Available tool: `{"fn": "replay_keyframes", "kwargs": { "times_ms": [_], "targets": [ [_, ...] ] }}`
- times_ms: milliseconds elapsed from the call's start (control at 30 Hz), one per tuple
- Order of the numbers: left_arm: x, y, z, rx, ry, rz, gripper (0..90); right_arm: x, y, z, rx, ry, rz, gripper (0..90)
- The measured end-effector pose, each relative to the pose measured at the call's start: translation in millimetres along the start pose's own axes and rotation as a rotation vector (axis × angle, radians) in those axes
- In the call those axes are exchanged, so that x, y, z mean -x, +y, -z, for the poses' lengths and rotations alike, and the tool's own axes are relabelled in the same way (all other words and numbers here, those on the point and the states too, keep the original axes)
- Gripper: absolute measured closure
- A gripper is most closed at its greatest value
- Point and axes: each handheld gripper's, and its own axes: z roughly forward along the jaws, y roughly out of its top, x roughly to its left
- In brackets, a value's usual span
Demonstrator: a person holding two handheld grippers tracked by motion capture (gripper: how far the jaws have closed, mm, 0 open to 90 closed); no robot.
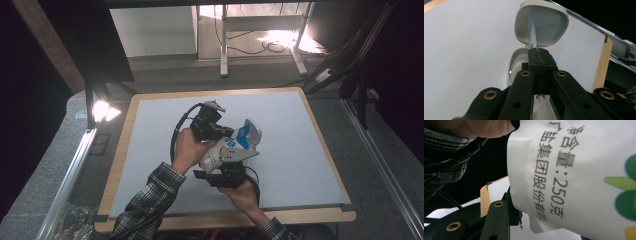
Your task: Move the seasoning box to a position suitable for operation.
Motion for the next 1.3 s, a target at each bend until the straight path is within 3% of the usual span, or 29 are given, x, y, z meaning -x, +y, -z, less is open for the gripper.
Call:
{"fn": "replay_keyframes", "kwargs": {
  "times_ms": [1300],
  "targets": [
    [-2.9,-9.3,2.4,0.045,-0.045,0.005,90.0,4.9,-7.6,-4.9,-0.038,-0.031,0.029,56.0]
  ]
}}
